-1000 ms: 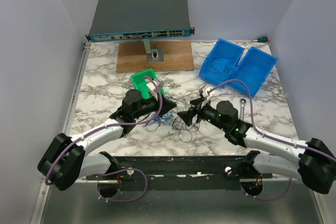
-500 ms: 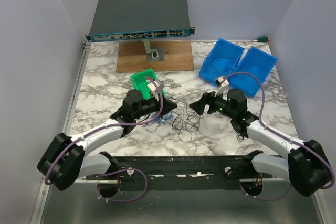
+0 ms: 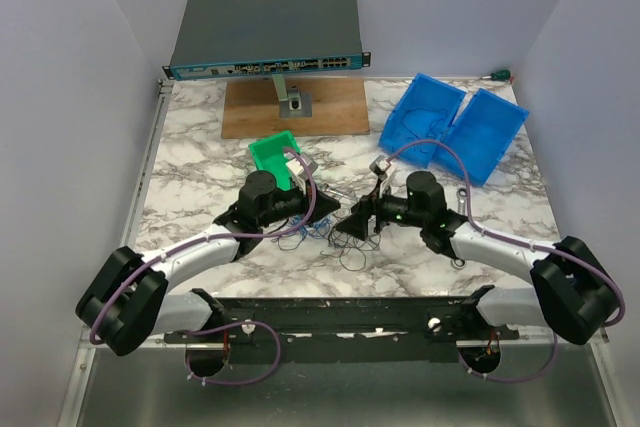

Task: Untangle the cables

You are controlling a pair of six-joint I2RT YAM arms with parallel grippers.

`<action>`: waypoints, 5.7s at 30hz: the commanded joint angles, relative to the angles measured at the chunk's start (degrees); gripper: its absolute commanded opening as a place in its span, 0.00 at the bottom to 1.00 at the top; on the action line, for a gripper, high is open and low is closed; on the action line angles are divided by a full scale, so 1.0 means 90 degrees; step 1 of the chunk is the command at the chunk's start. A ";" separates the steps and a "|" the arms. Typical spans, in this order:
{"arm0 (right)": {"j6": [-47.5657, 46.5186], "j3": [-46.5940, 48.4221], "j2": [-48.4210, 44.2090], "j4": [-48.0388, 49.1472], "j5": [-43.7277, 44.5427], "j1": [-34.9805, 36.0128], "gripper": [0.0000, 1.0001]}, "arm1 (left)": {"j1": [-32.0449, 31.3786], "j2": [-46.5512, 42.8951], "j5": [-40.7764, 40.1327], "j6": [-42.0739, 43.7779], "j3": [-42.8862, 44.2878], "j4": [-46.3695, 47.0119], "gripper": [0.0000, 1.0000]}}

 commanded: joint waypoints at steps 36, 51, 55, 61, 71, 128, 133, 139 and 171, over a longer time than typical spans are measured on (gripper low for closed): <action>0.0386 -0.0266 -0.2203 -0.1751 0.3733 0.0480 0.87 | -0.0031 -0.0156 0.0100 0.0005 0.0220 0.0018 0.00; 0.0447 -0.0471 -0.0440 0.0543 0.0530 -0.0550 0.87 | -0.0031 -0.0297 0.0157 0.0025 0.0170 0.0063 0.00; 0.0521 -0.0637 -0.0094 0.1340 -0.0192 -0.0500 0.87 | -0.0034 -0.0296 0.0189 0.0015 0.0172 0.0074 0.00; -0.0033 -0.0392 0.0265 0.1030 0.0141 0.0085 0.86 | -0.0037 -0.0284 0.0230 -0.0024 0.0172 0.0093 0.00; -0.0545 0.0019 0.0747 0.0566 0.1165 0.0731 0.72 | -0.0040 -0.0175 0.0401 -0.0058 0.0231 0.0102 0.00; -0.2007 0.8263 0.0009 -0.4118 0.7566 0.0720 0.01 | -0.0022 0.2275 -0.0654 0.0078 0.2372 -0.3204 0.60; -0.2964 0.8287 0.0451 -0.3783 0.8381 0.0473 0.01 | -0.0018 0.1687 -0.1000 0.0074 0.1910 -0.2741 0.57; -0.2831 0.8491 0.1050 -0.3826 0.8372 -0.0529 0.01 | -0.0029 0.1019 -0.1249 0.0056 0.1342 -0.2080 0.57; -0.3082 1.2522 0.3183 -0.4241 0.8032 -0.2592 0.01 | -0.0182 0.2669 -0.0258 0.0220 0.2560 -0.2962 0.57</action>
